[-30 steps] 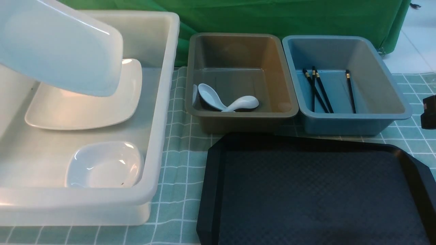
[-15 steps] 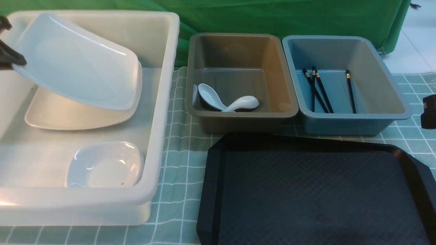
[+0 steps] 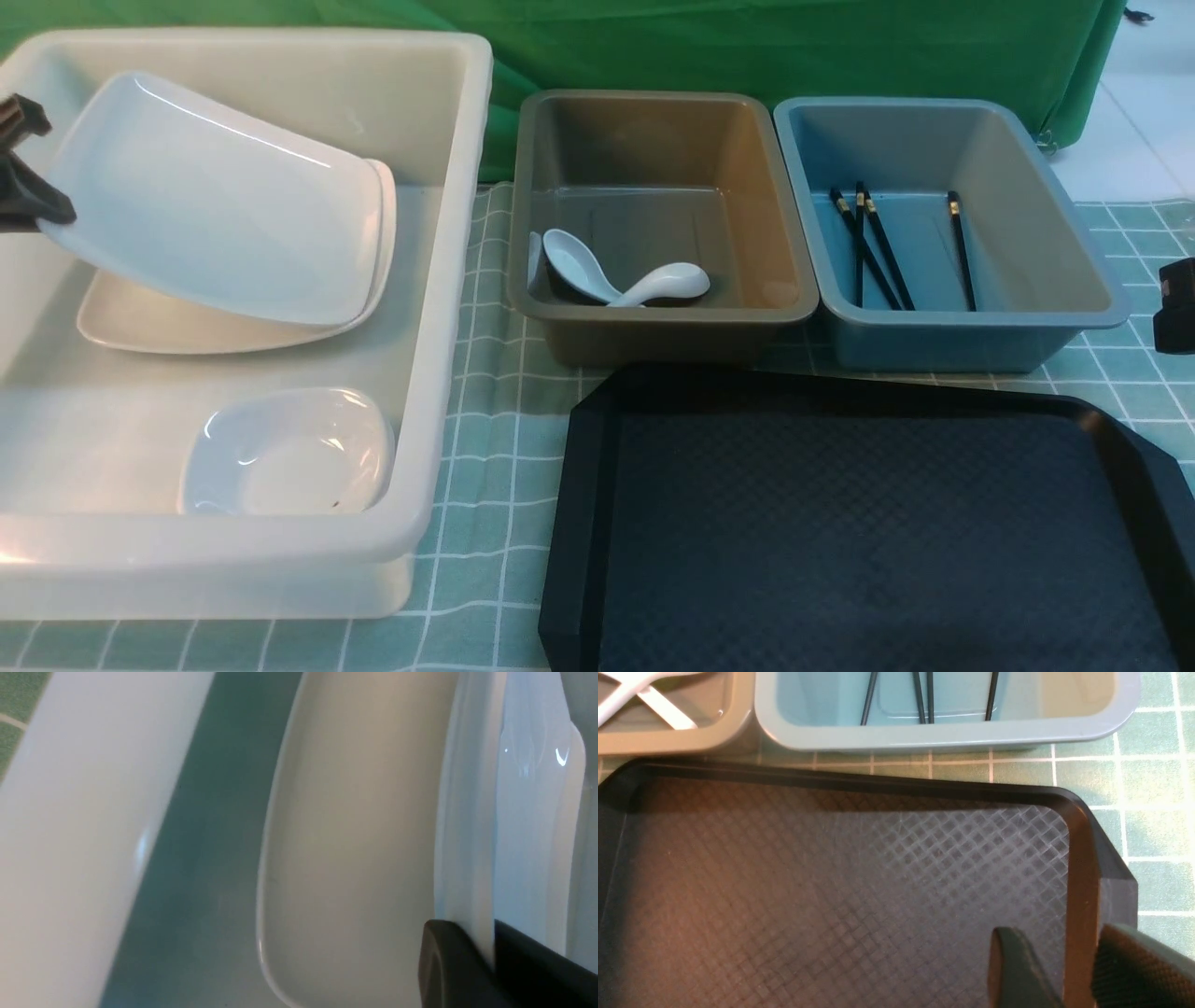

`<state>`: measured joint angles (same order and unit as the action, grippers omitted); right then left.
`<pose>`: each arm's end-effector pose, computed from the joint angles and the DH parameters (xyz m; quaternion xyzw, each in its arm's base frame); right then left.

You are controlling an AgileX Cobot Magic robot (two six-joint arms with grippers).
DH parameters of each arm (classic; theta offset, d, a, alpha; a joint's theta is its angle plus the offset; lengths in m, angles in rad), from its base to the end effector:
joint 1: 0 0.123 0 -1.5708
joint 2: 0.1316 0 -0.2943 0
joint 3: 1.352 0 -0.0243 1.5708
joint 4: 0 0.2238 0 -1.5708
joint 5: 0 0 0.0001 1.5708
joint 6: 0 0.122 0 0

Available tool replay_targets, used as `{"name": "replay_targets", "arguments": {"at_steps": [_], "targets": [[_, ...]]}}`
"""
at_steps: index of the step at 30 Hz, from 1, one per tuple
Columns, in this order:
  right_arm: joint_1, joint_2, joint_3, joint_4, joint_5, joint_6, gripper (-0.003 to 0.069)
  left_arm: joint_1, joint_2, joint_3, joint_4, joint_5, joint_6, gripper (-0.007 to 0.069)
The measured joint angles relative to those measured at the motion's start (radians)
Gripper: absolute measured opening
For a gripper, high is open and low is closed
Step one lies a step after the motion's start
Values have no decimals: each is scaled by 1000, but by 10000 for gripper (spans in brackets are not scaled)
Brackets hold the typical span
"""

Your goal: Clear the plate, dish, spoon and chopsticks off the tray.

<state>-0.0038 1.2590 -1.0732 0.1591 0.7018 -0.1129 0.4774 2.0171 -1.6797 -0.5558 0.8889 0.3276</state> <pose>0.2574 0.0115 0.3281 -0.0135 0.9244 0.0484 0.3780 0.4121 0.1569 0.2406 -0.1932 0.9275 -0.1448 0.2855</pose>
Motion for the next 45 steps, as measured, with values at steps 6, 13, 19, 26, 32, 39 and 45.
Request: {"name": "replay_targets", "arguments": {"at_steps": [6,13,19,26,32,39,45], "targets": [[0,0,0,0,0,0,281,-2,5,0,40,-3,4,242],[0,0,0,0,-1,3,281,-5,-4,0,59,-13,16,461],[0,0,0,0,-1,3,281,-5,-33,0,66,-37,18,496],[0,0,-28,0,7,3,280,-5,-162,0,-39,92,30,187],[0,-41,-153,14,62,-54,129,-47,-371,0,-121,142,88,11],[0,-176,-234,92,1,-109,19,-141,-630,0,-131,191,99,1],[32,-345,-220,179,-56,-236,19,-227,-839,26,-147,209,108,1]]}}
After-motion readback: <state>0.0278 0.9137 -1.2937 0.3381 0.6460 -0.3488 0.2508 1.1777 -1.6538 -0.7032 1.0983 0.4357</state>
